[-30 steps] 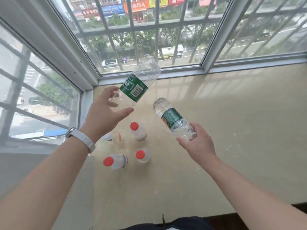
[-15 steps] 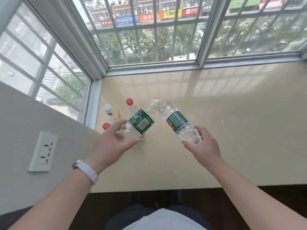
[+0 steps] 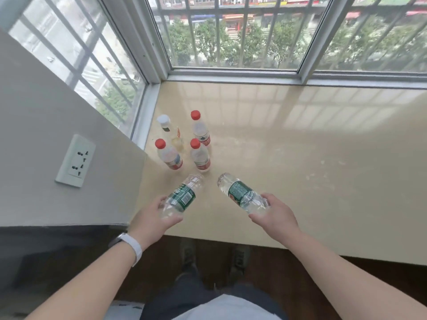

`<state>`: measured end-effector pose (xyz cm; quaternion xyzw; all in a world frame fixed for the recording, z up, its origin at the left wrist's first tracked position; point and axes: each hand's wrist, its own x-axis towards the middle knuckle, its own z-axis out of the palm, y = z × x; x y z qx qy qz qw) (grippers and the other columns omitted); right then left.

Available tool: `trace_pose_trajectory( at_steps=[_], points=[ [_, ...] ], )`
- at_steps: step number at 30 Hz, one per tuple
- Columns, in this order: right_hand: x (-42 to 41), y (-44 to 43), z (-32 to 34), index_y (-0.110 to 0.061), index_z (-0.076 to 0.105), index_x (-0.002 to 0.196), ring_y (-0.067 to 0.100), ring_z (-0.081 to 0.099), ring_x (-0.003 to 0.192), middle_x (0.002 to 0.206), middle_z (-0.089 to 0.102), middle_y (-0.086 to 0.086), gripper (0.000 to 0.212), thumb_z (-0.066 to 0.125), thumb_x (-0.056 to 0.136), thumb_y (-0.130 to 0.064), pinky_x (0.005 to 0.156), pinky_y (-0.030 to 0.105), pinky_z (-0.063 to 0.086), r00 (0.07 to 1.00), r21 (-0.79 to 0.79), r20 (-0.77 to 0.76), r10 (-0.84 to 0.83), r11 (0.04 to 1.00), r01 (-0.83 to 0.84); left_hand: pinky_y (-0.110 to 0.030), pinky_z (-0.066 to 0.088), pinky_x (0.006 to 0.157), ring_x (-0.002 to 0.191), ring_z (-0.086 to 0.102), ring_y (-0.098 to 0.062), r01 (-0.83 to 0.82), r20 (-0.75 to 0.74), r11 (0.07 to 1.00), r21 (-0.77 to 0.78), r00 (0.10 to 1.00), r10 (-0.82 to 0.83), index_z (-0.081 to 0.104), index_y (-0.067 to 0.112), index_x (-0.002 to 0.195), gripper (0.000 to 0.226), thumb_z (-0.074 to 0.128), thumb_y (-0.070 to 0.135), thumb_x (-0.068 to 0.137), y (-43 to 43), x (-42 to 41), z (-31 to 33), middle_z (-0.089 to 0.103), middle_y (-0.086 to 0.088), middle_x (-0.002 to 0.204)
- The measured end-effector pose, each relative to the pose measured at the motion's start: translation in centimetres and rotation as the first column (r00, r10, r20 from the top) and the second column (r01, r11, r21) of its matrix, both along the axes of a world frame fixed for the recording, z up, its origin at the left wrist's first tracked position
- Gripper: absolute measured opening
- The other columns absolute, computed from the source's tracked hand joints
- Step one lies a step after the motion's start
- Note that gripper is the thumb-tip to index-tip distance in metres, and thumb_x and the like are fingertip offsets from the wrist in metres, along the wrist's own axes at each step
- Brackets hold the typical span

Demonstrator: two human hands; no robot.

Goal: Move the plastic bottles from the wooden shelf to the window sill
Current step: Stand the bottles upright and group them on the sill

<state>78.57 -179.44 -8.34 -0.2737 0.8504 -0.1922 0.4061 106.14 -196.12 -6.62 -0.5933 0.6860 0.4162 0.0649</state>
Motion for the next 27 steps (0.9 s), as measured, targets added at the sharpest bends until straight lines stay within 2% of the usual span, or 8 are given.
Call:
trace_pose_trajectory(
  at_steps=[2, 7, 9, 12, 15, 21, 24, 27],
  points=[
    [0.9, -1.1, -0.8, -0.024, 0.053, 0.132, 0.017, 0.055, 0.089, 0.114, 0.067, -0.003, 0.059, 0.073, 0.078, -0.035, 0.074, 0.028, 0.04, 0.999, 0.02, 0.002, 0.048, 0.999, -0.048, -0.03, 0.045, 0.079, 0.093, 0.062, -0.016, -0.01, 0.028, 1.0, 0.002, 1.0, 0.01, 0.051, 0.029, 0.136, 0.073, 0.084, 0.04, 0.072, -0.7, 0.4, -0.6, 0.06, 0.009, 0.108],
    [2.7, -4.4, -1.7, -0.023, 0.05, 0.138, 0.028, 0.062, 0.106, 0.122, 0.067, 0.006, 0.063, 0.071, 0.08, -0.038, 0.081, 0.032, 0.047, 0.983, 0.104, -0.05, 0.174, 0.98, -0.168, -0.027, 0.04, 0.071, 0.086, 0.058, -0.014, 0.009, 0.086, 1.0, -0.012, 0.996, -0.008, 0.051, 0.022, 0.136, 0.07, 0.082, 0.033, 0.074, -2.8, 1.8, -2.3, 0.065, 0.005, 0.114],
    [3.5, -6.0, -1.8, -0.022, 0.05, 0.138, 0.03, 0.063, 0.108, 0.123, 0.068, 0.007, 0.064, 0.071, 0.08, -0.038, 0.085, 0.034, 0.049, 0.973, 0.114, -0.076, 0.219, 0.971, -0.209, -0.028, 0.042, 0.074, 0.089, 0.058, -0.018, 0.001, 0.097, 1.0, -0.014, 0.995, 0.001, 0.051, 0.019, 0.135, 0.068, 0.081, 0.033, 0.076, -3.5, 2.5, -2.5, 0.065, 0.002, 0.116],
    [4.8, -8.5, -1.9, -0.021, 0.052, 0.135, 0.031, 0.063, 0.105, 0.117, 0.069, 0.009, 0.06, 0.07, 0.08, -0.037, 0.082, 0.035, 0.049, 0.952, 0.119, -0.117, 0.282, 0.956, -0.268, -0.034, 0.047, 0.081, 0.099, 0.062, -0.028, 0.01, 0.108, 0.999, -0.046, 0.994, -0.005, 0.056, 0.015, 0.128, 0.058, 0.079, 0.035, 0.078, -4.7, 3.5, -2.7, 0.066, -0.007, 0.119],
    [5.9, -10.4, -1.7, -0.018, 0.056, 0.128, 0.032, 0.062, 0.103, 0.114, 0.068, 0.011, 0.05, 0.067, 0.082, -0.034, 0.081, 0.037, 0.051, 0.932, 0.132, -0.162, 0.326, 0.943, -0.307, -0.036, 0.045, 0.087, 0.108, 0.059, -0.032, 0.063, 0.119, 0.997, -0.051, 0.991, -0.057, 0.056, 0.01, 0.129, 0.056, 0.077, 0.033, 0.082, -5.8, 3.9, -2.8, 0.062, -0.012, 0.124],
    [7.7, -12.0, -1.5, -0.013, 0.058, 0.12, 0.034, 0.06, 0.099, 0.111, 0.066, 0.012, 0.037, 0.065, 0.087, -0.03, 0.076, 0.037, 0.047, 0.937, 0.103, -0.197, 0.29, 0.956, -0.274, -0.033, 0.043, 0.087, 0.108, 0.057, -0.03, 0.136, 0.143, 0.989, -0.059, 0.982, -0.127, 0.053, 0.008, 0.134, 0.058, 0.075, 0.029, 0.085, -7.8, 4.5, -2.6, 0.058, -0.014, 0.123],
    [8.5, -13.1, -1.4, -0.01, 0.057, 0.118, 0.033, 0.058, 0.1, 0.111, 0.064, 0.012, 0.03, 0.059, 0.09, -0.022, 0.073, 0.034, 0.042, 0.952, 0.037, -0.192, 0.24, 0.971, -0.237, -0.034, 0.042, 0.089, 0.115, 0.054, -0.029, 0.204, 0.208, 0.976, -0.071, 0.96, -0.186, 0.051, 0.013, 0.135, 0.062, 0.075, 0.037, 0.083, -8.5, 5.2, -2.9, 0.056, -0.01, 0.126],
    [9.6, -14.5, -1.1, -0.008, 0.057, 0.115, 0.031, 0.056, 0.102, 0.111, 0.06, 0.01, 0.025, 0.054, 0.092, -0.017, 0.077, 0.033, 0.04, 0.955, -0.026, -0.187, 0.229, 0.971, -0.238, -0.036, 0.045, 0.086, 0.111, 0.057, -0.028, 0.262, 0.258, 0.963, -0.059, 0.936, -0.239, 0.053, 0.015, 0.13, 0.063, 0.077, 0.044, 0.08, -9.1, 5.4, -3.4, 0.056, -0.008, 0.125]
  ],
)
